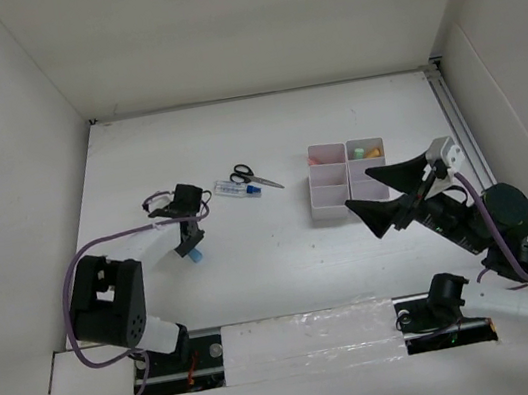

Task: Sort the stationery into containers
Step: Grab a piece of stationery with the left arm, then place the stationery into the container

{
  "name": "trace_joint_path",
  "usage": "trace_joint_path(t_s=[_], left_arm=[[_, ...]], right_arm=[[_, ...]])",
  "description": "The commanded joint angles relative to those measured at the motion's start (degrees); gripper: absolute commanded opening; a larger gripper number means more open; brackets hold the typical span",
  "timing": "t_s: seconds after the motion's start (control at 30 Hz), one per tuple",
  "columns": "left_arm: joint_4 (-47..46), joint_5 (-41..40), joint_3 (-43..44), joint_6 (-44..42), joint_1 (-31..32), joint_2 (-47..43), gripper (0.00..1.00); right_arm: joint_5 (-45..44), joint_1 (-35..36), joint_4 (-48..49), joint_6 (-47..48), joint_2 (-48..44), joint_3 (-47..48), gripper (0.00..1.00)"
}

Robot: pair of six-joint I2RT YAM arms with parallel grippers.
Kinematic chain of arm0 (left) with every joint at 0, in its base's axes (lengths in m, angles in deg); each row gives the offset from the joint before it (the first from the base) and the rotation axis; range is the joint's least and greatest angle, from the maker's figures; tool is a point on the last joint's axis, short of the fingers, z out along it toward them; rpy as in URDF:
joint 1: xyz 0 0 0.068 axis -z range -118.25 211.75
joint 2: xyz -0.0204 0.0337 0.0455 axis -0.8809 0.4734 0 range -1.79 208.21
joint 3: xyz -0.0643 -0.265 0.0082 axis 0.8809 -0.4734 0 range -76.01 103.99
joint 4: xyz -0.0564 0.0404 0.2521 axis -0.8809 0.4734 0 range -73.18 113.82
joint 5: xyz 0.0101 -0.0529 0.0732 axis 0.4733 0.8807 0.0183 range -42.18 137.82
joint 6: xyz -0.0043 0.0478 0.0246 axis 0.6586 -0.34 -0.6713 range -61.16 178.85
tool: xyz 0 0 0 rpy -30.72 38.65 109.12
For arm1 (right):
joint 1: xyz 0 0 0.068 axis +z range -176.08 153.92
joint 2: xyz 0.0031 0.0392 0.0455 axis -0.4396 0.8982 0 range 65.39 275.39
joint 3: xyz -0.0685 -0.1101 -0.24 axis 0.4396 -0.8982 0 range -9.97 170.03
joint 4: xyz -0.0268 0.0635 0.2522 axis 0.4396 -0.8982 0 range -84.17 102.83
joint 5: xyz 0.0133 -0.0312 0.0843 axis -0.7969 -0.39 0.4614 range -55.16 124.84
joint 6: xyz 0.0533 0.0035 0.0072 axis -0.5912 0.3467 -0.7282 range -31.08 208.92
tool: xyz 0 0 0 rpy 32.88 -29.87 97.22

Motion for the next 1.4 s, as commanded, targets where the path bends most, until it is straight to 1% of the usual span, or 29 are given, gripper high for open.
trace_joint_path(t_s=[0.0,0.07,0.1,0.17,0.2,0.23,0.3,0.33,0.37,0.4,0.43,0.47,0.5,0.53,0.57,0.67,0.7,0.77,0.83,0.9,0.93,1.0,1.03,1.1,1.13,1.17,1.23,1.27,1.37], left_arm=[[-0.17,7.84,-2.51,0.71,0.53,2.27,0.0],[-1.66,8.72,-3.04,0.01,0.53,0.6,0.0],[-3.93,10.38,-3.65,-1.29,0.53,-2.2,0.0],[-6.23,10.92,-4.35,-1.92,0.53,-5.64,0.0],[-7.11,10.92,-4.36,-1.92,0.53,-8.7,0.0],[-9.04,12.4,-4.36,-2.97,0.53,-10.12,0.0],[-9.05,11.89,-3.05,-3.76,1.05,-12.23,0.0],[-9.05,9.8,-1.21,-3.77,2.53,-13.9,0.0],[-8.1,8.3,-1.19,-3.77,3.59,-14.44,0.0],[-8.09,6.98,0.72,-3.77,4.82,-14.44,0.0],[-8.09,5.92,1.7,-4.29,7.36,-15.31,0.0],[-8.09,4.0,2.75,-4.3,8.6,-15.32,0.0],[-8.09,3.98,3.72,-4.3,9.83,-15.84,0.0],[-8.96,3.19,5.38,-4.3,11.15,-15.85,0.0],[-10.36,2.58,6.36,-4.3,13.77,-15.85,0.0],[-13.88,0.74,9.86,-7.8,19.14,-16.38,0.0],[-16.93,-1.1,10.75,-9.2,23.16,-16.38,0.0],[-19.68,-2.52,13.48,-11.84,26.35,-15.85,0.0],[-24.24,-0.26,14.28,-14.57,27.85,-15.23,0.0],[-28.72,2.82,14.8,-15.98,27.86,-14.71,0.0],[-33.09,5.79,14.8,-17.29,27.86,-14.01,0.0],[-36.9,7.75,14.8,-18.44,27.86,-12.95,0.0],[-41.35,8.28,14.8,-19.4,28.47,-11.64,0.0],[-47.69,12.3,14.8,-22.21,29.0,-8.57,0.0],[-47.73,12.33,15.67,-22.92,29.0,-7.25,0.0],[-51.21,15.02,16.2,-23.71,29.0,-5.93,0.0],[-54.48,17.41,17.17,-25.55,29.0,-3.47,0.0],[-58.24,18.99,17.7,-26.17,29.0,-1.37,0.0],[-60.02,20.93,21.03,-27.67,29.61,2.68,0.0]], right_arm=[[-0.66,-0.49,1.02,-0.5,-0.59,0.37,0.83],[-1.19,-0.49,1.02,-0.5,-0.59,0.37,0.83],[-1.19,-0.49,1.02,-0.5,-0.59,0.37,0.83],[-1.8,-0.49,1.02,-0.5,-0.59,0.37,0.83],[-1.81,-0.49,1.02,-0.5,-0.59,0.37,0.83],[-3.2,-0.49,1.02,-0.5,-0.59,0.37,0.83],[-4.52,-0.49,0.49,-0.5,-0.59,0.37,0.83],[-5.75,-0.49,0.49,-0.5,-0.59,0.37,0.83],[-6.37,-0.49,0.49,-0.5,-0.59,0.37,0.83],[-6.9,-0.49,0.49,-0.5,-1.11,0.37,0.83],[-7.43,-0.49,0.49,-0.5,-1.63,0.37,0.83],[-8.82,-0.49,0.49,-0.5,-1.64,0.37,0.83],[-9.79,-0.49,-0.21,-0.5,-1.64,0.37,0.83],[-10.67,-0.49,-0.21,-0.5,-2.25,0.37,0.83],[-11.73,-0.49,-0.91,-1.02,-2.26,0.37,0.83],[-14.72,-0.49,-2.59,-1.03,-2.78,2.56,0.83],[-15.94,-0.49,-3.54,-1.55,-2.78,2.56,0.82],[-17.01,-0.49,-4.26,-1.55,-3.39,3.96,0.82],[-18.76,-0.49,-6.09,-1.55,-3.4,4.58,0.82],[-19.82,-0.49,-6.97,-2.08,-3.92,5.29,0.82],[-21.3,-0.49,-7.5,-2.08,-3.93,5.9,0.82],[-22.89,-0.49,-9.09,-2.08,-3.93,7.31,0.82],[-23.68,-0.49,-9.61,-2.08,-3.93,7.31,0.82],[-26.75,-0.49,-11.46,-2.08,-3.93,9.06,0.82],[-26.77,-0.49,-11.46,-2.08,-3.93,9.07,0.82],[-28.07,-0.49,-12.51,-2.08,-3.93,9.85,0.82],[-29.31,-0.49,-13.56,-2.08,-3.93,10.74,0.82],[-30.36,-0.49,-14.36,-2.08,-3.93,11.43,0.82],[-31.07,-0.49,-15.07,-2.08,-3.93,12.84,0.82]])
